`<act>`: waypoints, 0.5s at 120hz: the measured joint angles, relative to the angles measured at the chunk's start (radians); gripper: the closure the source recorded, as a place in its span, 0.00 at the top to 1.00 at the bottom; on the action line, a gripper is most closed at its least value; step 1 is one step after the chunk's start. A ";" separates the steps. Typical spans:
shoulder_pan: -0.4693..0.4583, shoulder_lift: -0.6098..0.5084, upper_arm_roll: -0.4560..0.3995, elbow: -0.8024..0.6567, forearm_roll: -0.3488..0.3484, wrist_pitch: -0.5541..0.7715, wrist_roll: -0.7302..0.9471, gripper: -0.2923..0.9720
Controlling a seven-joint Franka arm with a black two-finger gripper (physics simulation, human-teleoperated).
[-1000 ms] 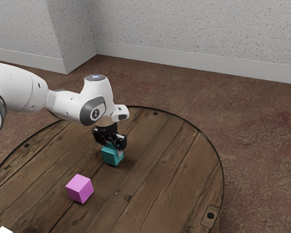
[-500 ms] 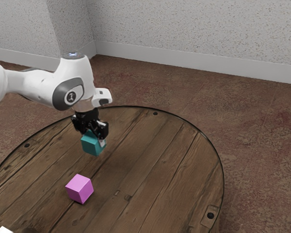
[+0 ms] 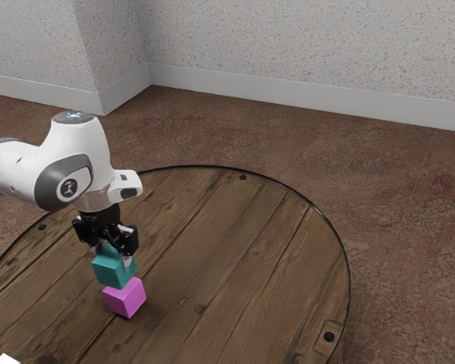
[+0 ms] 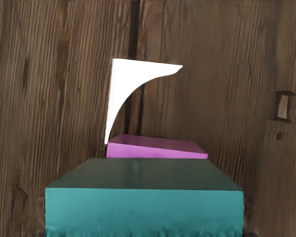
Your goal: Pick up the blue block with one arm, and put the blue block on the pink block with one arm
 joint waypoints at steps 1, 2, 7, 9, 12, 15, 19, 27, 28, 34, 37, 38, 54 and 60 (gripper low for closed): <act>0.000 0.000 0.000 0.000 -0.001 0.000 0.000 0.60; 0.000 0.000 0.000 0.000 -0.002 0.000 0.001 0.61; 0.000 0.001 0.000 0.000 -0.006 0.001 0.003 0.64; 0.000 0.002 0.000 0.000 -0.007 0.001 0.004 0.65; 0.000 0.002 0.000 0.000 -0.009 0.001 0.005 0.66; 0.000 0.002 0.000 0.000 -0.010 0.002 0.006 0.67; 0.000 0.010 0.000 0.011 -0.011 0.001 0.007 0.69; 0.000 0.063 0.004 0.158 -0.013 -0.034 0.009 0.71; 0.000 0.074 0.005 0.186 -0.013 -0.043 0.010 0.71; -0.003 0.133 0.014 0.342 -0.024 -0.101 0.011 0.72; -0.007 0.170 0.025 0.458 -0.030 -0.141 0.012 0.73; -0.009 0.181 0.029 0.492 -0.032 -0.154 0.012 0.73; -0.012 0.271 0.087 0.906 -0.050 -0.392 0.016 0.75; 0.001 0.275 0.095 0.974 -0.053 -0.469 0.017 0.75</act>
